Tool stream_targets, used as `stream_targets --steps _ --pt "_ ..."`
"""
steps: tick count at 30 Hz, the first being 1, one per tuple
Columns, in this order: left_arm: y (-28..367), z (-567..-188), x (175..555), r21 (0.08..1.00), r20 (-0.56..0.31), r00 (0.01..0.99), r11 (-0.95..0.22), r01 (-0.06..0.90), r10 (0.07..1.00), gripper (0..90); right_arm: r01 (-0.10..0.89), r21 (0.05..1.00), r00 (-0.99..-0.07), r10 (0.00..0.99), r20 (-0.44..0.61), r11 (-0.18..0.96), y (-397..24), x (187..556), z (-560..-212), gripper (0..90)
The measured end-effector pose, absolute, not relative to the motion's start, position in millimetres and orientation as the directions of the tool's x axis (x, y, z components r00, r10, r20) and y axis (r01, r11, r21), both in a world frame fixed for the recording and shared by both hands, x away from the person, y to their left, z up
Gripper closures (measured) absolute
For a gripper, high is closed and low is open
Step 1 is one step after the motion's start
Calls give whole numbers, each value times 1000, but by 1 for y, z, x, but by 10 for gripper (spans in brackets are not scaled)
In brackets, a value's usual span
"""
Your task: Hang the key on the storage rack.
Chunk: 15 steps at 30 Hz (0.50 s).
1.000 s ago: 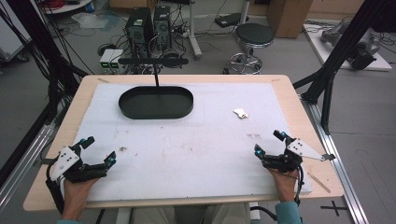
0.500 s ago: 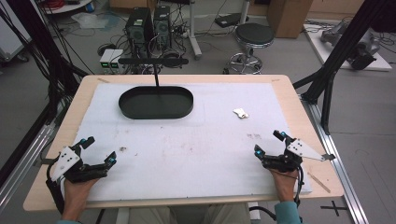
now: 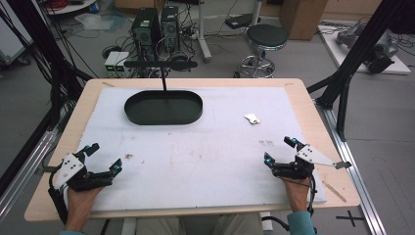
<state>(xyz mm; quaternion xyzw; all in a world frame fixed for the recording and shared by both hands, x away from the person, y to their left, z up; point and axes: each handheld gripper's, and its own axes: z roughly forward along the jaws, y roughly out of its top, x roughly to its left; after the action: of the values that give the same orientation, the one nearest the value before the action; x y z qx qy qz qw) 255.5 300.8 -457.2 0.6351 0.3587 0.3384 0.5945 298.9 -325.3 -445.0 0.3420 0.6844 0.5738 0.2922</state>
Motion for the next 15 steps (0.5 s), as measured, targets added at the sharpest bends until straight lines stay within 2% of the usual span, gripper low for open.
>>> stream_targets --steps 3,11,15 --pt "301 -457 255 998 3 514 -35 53 858 23 155 985 -602 798 36 72 -325 300 -438 7" --pt "300 -457 255 998 3 512 -35 53 859 23 173 977 -623 782 11 124 -329 316 -403 7" --pt "300 -457 256 998 5 512 -37 52 859 23 204 960 -655 756 -10 190 -333 335 -372 7"
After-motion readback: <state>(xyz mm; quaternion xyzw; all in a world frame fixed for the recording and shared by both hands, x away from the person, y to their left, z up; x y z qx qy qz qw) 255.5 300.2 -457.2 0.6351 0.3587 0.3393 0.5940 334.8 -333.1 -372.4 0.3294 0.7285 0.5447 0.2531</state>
